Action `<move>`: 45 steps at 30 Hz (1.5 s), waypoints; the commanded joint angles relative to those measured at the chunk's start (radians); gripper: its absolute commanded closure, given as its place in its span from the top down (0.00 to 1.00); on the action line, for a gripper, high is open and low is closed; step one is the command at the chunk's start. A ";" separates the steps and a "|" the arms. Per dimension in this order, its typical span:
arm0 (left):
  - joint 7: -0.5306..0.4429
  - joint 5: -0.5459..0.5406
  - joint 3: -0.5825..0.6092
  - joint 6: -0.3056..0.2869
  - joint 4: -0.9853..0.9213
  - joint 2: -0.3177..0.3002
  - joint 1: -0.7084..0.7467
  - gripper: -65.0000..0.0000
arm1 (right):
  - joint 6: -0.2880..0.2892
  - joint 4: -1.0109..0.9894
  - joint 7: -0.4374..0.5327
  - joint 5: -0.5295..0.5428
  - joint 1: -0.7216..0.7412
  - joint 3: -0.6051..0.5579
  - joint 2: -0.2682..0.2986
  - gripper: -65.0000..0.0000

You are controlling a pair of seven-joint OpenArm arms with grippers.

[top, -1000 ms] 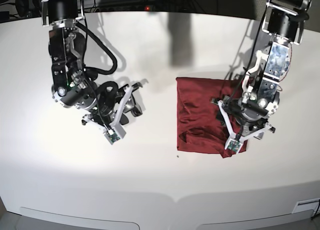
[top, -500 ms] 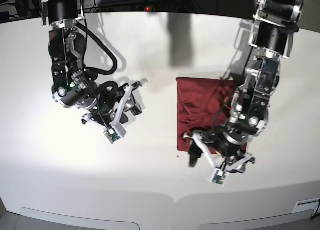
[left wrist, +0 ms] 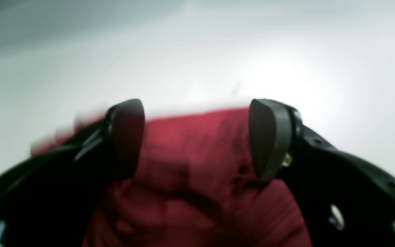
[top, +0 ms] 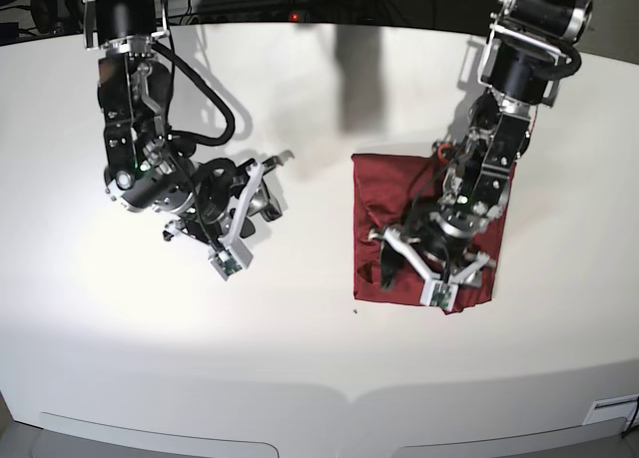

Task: Fold the T-shirt properly
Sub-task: 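Tuck and press the loose shirt edge flat with the left gripper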

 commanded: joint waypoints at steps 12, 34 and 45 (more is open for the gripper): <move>-0.355 -0.077 -0.005 0.000 -0.357 -0.009 -0.026 0.70 | 0.000 0.019 0.019 0.012 0.019 0.002 0.003 0.41; -0.523 -0.091 -0.005 -0.001 -0.251 -0.009 -0.029 0.70 | 0.000 0.019 0.028 0.012 0.019 0.002 0.003 0.41; -0.213 -0.091 -0.005 -0.001 -0.026 -0.014 -0.039 0.70 | 0.000 0.019 0.027 0.012 0.019 0.002 0.003 0.41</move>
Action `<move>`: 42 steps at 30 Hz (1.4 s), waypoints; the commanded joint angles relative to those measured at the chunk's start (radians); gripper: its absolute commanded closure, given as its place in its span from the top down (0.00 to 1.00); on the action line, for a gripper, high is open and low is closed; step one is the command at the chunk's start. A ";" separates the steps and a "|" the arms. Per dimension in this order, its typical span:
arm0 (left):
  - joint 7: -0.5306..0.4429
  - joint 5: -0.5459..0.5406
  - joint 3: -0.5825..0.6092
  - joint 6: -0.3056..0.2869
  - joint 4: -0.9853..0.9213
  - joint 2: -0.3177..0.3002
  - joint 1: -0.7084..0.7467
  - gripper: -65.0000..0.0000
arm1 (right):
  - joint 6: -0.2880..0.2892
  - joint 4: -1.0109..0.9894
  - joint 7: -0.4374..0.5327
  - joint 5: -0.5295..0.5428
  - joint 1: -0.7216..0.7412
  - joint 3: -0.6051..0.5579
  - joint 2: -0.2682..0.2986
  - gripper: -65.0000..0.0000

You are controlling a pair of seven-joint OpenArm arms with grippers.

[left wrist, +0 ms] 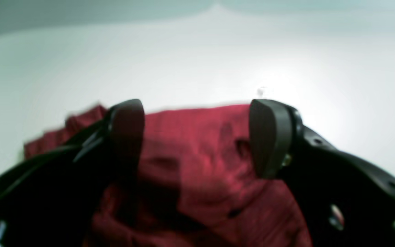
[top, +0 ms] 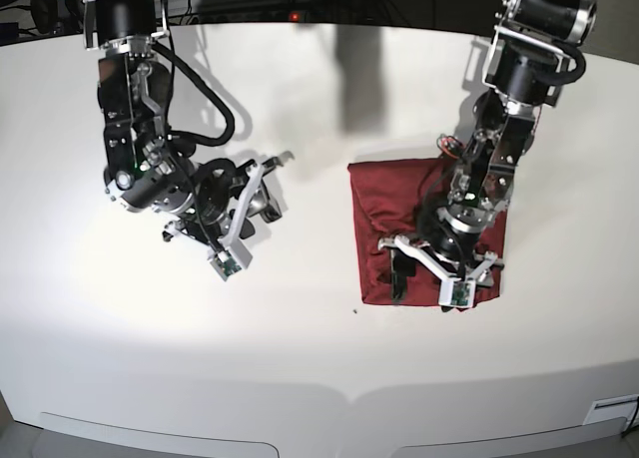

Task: Fold the T-shirt properly
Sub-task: 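Tuck and press the loose shirt edge flat with the left gripper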

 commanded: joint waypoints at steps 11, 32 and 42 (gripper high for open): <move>0.256 0.000 -0.001 0.000 0.021 -0.061 -0.135 0.70 | 0.001 0.019 0.025 0.014 0.019 0.002 0.003 0.41; -0.063 0.007 -0.001 0.000 -0.074 -0.111 0.036 0.70 | 0.000 0.019 0.030 0.021 0.018 0.002 0.002 0.41; -0.213 -0.030 -0.001 0.000 -0.079 -0.111 0.000 0.70 | 0.001 0.019 0.027 0.021 0.019 0.002 0.003 0.41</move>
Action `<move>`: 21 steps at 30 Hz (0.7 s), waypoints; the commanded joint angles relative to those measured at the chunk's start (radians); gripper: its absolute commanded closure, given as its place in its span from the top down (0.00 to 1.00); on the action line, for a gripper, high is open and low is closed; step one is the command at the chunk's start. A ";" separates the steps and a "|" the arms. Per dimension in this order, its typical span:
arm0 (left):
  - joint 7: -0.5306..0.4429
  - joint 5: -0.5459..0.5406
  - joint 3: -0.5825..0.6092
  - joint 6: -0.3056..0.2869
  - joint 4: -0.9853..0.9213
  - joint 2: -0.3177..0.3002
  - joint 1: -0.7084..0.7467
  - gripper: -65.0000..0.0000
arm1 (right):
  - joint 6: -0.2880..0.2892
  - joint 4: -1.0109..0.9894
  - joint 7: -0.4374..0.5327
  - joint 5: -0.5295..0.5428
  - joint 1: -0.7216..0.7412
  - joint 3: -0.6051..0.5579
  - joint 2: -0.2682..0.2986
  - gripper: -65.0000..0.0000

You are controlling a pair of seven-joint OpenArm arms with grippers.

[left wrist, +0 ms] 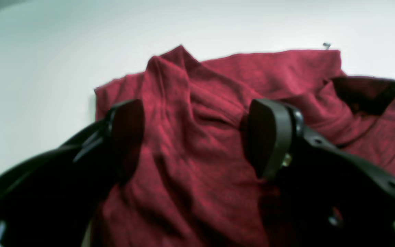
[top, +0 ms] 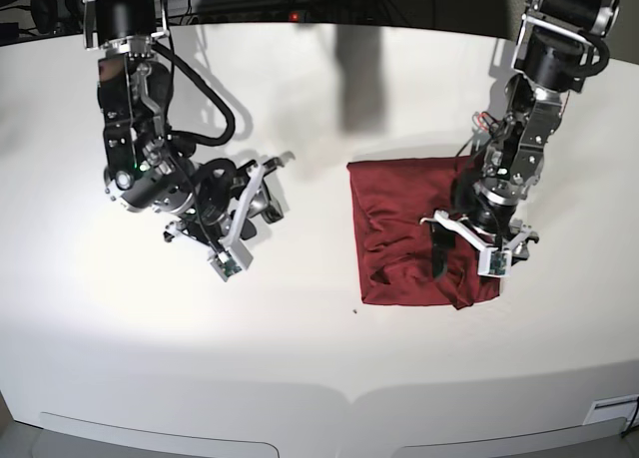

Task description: Fold the T-shirt properly

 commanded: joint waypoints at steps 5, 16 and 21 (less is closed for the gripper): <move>-0.035 -0.003 -0.004 0.002 0.019 -0.009 -0.112 0.70 | 0.000 0.019 0.020 0.010 0.019 0.002 0.003 0.41; 0.487 0.005 -0.004 0.002 0.269 -0.149 -0.180 0.70 | 0.008 0.051 0.119 -0.047 0.019 0.002 0.003 0.41; 0.703 0.011 -0.011 0.019 0.581 -0.265 -0.132 0.70 | 0.007 0.177 0.074 -0.045 0.019 0.002 0.003 0.41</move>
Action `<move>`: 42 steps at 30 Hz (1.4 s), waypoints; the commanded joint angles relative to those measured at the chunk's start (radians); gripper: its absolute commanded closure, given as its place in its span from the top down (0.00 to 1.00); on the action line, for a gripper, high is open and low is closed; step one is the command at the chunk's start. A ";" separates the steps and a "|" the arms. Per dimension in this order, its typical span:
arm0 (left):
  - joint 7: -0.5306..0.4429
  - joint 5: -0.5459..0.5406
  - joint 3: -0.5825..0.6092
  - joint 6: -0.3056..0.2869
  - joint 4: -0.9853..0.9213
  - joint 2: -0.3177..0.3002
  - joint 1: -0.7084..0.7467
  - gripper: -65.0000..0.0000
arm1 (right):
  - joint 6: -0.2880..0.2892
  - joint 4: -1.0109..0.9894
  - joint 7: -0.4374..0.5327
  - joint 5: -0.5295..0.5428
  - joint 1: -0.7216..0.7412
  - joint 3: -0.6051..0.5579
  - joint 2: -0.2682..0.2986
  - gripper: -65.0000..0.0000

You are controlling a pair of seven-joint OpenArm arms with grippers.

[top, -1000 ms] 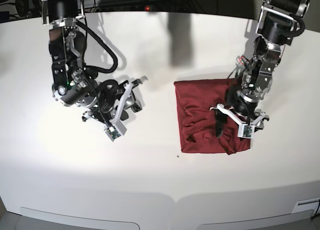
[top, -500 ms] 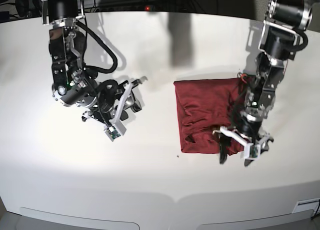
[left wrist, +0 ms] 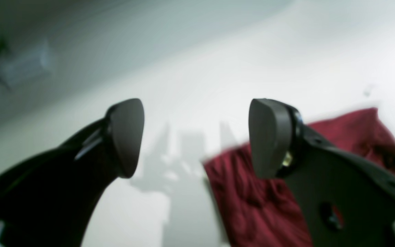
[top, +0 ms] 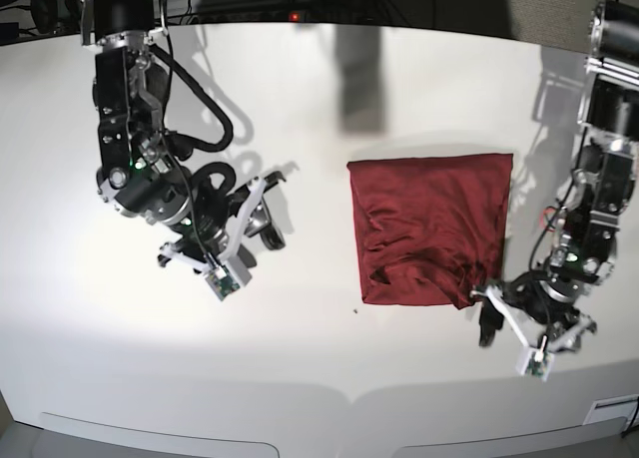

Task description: Fold the T-shirt properly

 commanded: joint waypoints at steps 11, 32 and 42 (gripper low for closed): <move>0.025 0.074 -0.245 0.138 0.537 -0.059 0.508 0.70 | 0.004 0.329 -0.131 0.040 -0.249 0.274 0.004 0.41; 0.096 0.181 -0.579 0.138 0.779 0.065 1.406 0.70 | 0.019 0.538 -0.277 0.332 -1.109 0.832 -0.055 0.41; -0.267 0.062 -0.561 -0.015 0.079 0.130 1.347 0.70 | 0.104 0.066 0.012 0.336 -1.180 0.480 -0.026 0.41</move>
